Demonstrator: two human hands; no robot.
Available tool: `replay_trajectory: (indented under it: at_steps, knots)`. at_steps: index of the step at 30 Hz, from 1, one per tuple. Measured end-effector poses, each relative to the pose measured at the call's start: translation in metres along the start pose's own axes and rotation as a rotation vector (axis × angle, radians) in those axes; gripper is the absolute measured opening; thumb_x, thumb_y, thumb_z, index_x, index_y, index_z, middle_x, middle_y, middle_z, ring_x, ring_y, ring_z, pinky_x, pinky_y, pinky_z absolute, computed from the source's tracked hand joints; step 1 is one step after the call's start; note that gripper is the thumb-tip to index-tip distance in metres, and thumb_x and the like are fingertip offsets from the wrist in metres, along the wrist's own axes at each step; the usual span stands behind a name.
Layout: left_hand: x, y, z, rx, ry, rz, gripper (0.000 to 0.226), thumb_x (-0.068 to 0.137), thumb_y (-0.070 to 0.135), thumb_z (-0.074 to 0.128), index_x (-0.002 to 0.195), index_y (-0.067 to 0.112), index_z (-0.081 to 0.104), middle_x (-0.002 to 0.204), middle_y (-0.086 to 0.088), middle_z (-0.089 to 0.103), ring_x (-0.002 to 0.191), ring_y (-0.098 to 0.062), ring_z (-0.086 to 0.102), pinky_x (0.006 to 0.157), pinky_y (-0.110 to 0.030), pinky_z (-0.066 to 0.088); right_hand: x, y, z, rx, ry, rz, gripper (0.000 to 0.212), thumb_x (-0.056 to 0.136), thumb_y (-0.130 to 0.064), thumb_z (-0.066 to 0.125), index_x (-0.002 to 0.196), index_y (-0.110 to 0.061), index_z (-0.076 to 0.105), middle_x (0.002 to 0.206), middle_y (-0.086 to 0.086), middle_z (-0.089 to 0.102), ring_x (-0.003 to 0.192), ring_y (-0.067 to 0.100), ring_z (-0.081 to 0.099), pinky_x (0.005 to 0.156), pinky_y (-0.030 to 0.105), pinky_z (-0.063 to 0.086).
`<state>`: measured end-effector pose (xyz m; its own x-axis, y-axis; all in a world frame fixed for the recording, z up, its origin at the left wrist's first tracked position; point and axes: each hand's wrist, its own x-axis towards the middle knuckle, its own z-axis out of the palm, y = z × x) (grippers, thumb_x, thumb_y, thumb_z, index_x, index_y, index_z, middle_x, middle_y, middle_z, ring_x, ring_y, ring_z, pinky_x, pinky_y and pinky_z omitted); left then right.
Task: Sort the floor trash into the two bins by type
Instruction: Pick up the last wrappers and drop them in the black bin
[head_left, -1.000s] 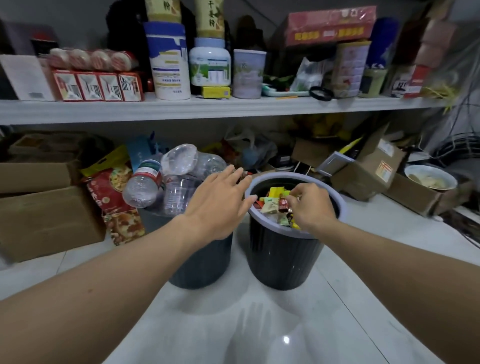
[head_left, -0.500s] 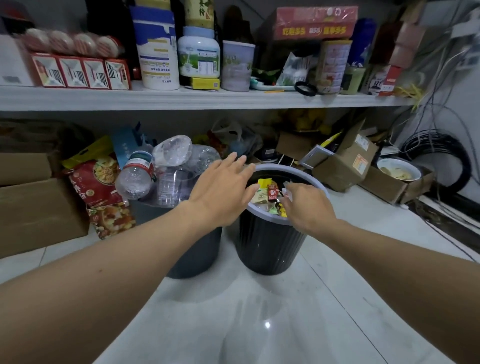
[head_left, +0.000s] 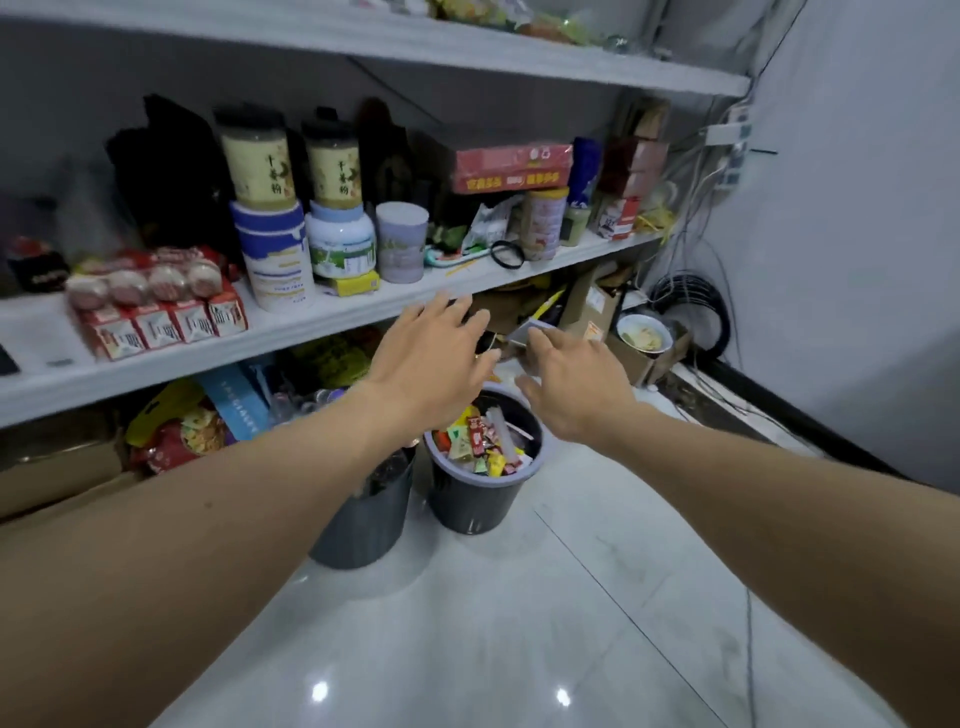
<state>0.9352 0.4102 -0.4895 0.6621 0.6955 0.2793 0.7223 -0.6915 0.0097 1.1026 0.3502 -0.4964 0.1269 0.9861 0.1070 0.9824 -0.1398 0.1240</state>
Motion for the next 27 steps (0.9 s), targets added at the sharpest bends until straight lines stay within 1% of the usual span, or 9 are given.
replay_trajectory:
  at_steps: [3, 6, 9, 11, 13, 16, 19, 22, 27]
  knots:
    - [0.0, 0.001, -0.08, -0.016, 0.02, 0.066, 0.056, 0.101, 0.048, 0.028, 0.146, 0.015, 0.033, 0.154, -0.009, 0.032, 0.144, -0.027, 0.021, 0.114, -0.044, 0.025, -0.016, -0.007, -0.08, -0.011, -0.012, 0.058, 0.059, 0.099, -0.043, 0.039, 0.147, -0.011, 0.028, 0.143, 0.01, 0.043, 0.128, 0.034, 0.042, 0.104, 0.044, 0.033]
    - [-0.01, -0.001, -0.157, -0.024, 0.052, 0.098, 0.055, 0.101, 0.047, 0.031, 0.146, 0.016, 0.035, 0.155, -0.01, 0.031, 0.144, -0.027, 0.022, 0.115, -0.044, 0.024, -0.039, -0.022, -0.155, 0.007, 0.013, 0.13, 0.058, 0.099, -0.042, 0.038, 0.147, -0.01, 0.028, 0.146, 0.013, 0.042, 0.131, 0.034, 0.041, 0.105, 0.045, 0.033]
    - [-0.038, 0.001, -0.225, -0.025, 0.059, 0.133, 0.056, 0.101, 0.046, 0.031, 0.148, 0.015, 0.033, 0.156, -0.01, 0.029, 0.145, -0.026, 0.021, 0.115, -0.043, 0.023, -0.076, -0.044, -0.216, 0.019, 0.024, 0.174, 0.056, 0.1, -0.04, 0.037, 0.146, -0.009, 0.03, 0.142, 0.013, 0.046, 0.128, 0.035, 0.044, 0.102, 0.044, 0.035]
    - [-0.061, 0.003, -0.266, -0.055, 0.062, 0.163, 0.056, 0.101, 0.045, 0.031, 0.147, 0.014, 0.035, 0.155, -0.01, 0.031, 0.144, -0.027, 0.023, 0.113, -0.043, 0.025, -0.103, -0.063, -0.253, 0.039, 0.028, 0.201, 0.056, 0.098, -0.043, 0.039, 0.144, -0.01, 0.033, 0.137, 0.011, 0.05, 0.125, 0.035, 0.046, 0.1, 0.044, 0.037]
    - [-0.087, 0.007, -0.303, -0.081, 0.053, 0.206, 0.055, 0.101, 0.045, 0.033, 0.146, 0.014, 0.037, 0.153, -0.01, 0.033, 0.143, -0.028, 0.025, 0.112, -0.044, 0.026, -0.13, -0.082, -0.284, 0.042, 0.034, 0.222, 0.055, 0.097, -0.044, 0.04, 0.141, -0.011, 0.038, 0.13, 0.01, 0.054, 0.12, 0.034, 0.049, 0.095, 0.045, 0.04]
    - [-0.115, 0.013, -0.355, -0.104, 0.068, 0.271, 0.054, 0.101, 0.044, 0.034, 0.145, 0.014, 0.038, 0.154, -0.01, 0.032, 0.144, -0.029, 0.024, 0.115, -0.043, 0.022, -0.164, -0.105, -0.329, 0.046, 0.037, 0.252, 0.055, 0.097, -0.043, 0.039, 0.141, -0.011, 0.038, 0.127, 0.009, 0.055, 0.12, 0.033, 0.049, 0.095, 0.045, 0.04]
    - [-0.133, 0.022, -0.4, -0.106, 0.083, 0.299, 0.055, 0.101, 0.045, 0.034, 0.146, 0.014, 0.037, 0.154, -0.01, 0.031, 0.144, -0.027, 0.022, 0.115, -0.042, 0.021, -0.194, -0.116, -0.366, 0.053, 0.035, 0.267, 0.052, 0.096, -0.041, 0.041, 0.14, -0.013, 0.039, 0.127, 0.009, 0.054, 0.122, 0.031, 0.047, 0.097, 0.046, 0.038]
    - [-0.145, 0.029, -0.435, -0.094, 0.083, 0.312, 0.055, 0.1, 0.046, 0.034, 0.146, 0.015, 0.037, 0.154, -0.008, 0.033, 0.144, -0.027, 0.023, 0.115, -0.043, 0.023, -0.222, -0.119, -0.398, 0.032, 0.024, 0.282, 0.045, 0.096, -0.041, 0.042, 0.132, -0.013, 0.045, 0.128, 0.009, 0.054, 0.122, 0.031, 0.048, 0.099, 0.046, 0.039]
    - [-0.169, 0.041, -0.482, -0.092, 0.084, 0.302, 0.055, 0.1, 0.046, 0.035, 0.144, 0.014, 0.039, 0.152, -0.011, 0.035, 0.143, -0.027, 0.026, 0.114, -0.044, 0.024, -0.265, -0.115, -0.443, 0.013, 0.046, 0.319, 0.048, 0.096, -0.042, 0.042, 0.134, -0.012, 0.043, 0.132, 0.009, 0.053, 0.123, 0.032, 0.048, 0.1, 0.045, 0.039]
